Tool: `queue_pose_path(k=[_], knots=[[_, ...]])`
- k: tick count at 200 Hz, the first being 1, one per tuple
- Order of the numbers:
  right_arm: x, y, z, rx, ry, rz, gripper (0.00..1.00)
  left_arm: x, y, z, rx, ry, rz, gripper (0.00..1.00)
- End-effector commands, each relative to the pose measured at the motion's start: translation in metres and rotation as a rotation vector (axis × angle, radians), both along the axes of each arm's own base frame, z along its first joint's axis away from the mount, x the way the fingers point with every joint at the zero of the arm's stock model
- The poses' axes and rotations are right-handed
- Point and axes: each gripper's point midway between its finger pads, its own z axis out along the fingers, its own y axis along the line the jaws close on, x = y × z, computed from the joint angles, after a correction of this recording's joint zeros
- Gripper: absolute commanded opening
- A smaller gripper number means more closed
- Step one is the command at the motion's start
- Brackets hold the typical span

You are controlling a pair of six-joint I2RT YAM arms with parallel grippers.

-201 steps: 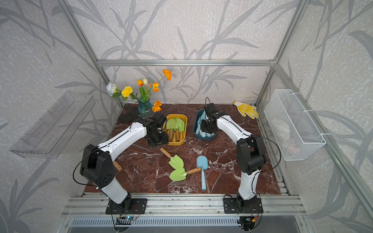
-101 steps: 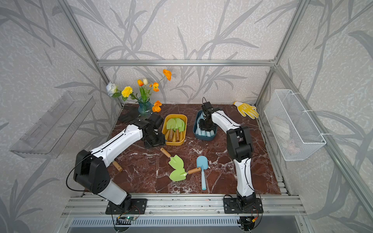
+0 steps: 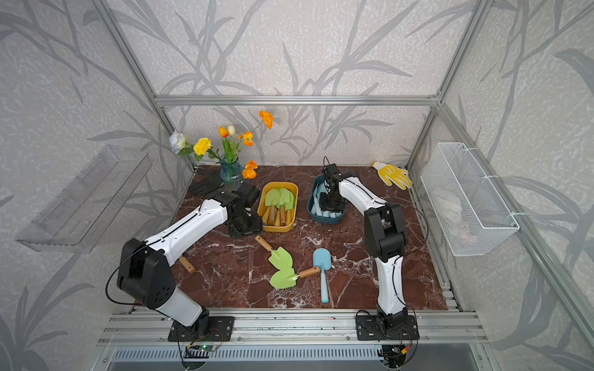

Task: Sort the small shovels by color and place them into the storage box
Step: Place the shovel in the storage box.

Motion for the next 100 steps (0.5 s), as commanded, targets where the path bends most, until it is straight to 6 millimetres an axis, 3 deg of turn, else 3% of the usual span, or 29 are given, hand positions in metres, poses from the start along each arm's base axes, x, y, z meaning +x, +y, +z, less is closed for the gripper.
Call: queue_pose_path(k=[1, 42, 71, 100], knots=[[0.004, -0.016, 0.040, -0.034, -0.108, -0.028, 0.39, -0.005, 0.003, 0.005, -0.011, -0.008, -0.002, 0.74], [0.027, -0.025, 0.052, -0.071, -0.181, -0.080, 0.34, -0.008, 0.004, 0.004, -0.014, -0.004, -0.004, 0.73], [0.049, -0.031, 0.038, -0.053, -0.158, -0.167, 0.17, -0.010, 0.005, 0.005, -0.014, -0.002, -0.003, 0.74], [0.059, -0.032, 0.019, -0.066, -0.115, -0.195, 0.14, -0.013, 0.009, 0.008, 0.003, -0.006, 0.001, 0.74]])
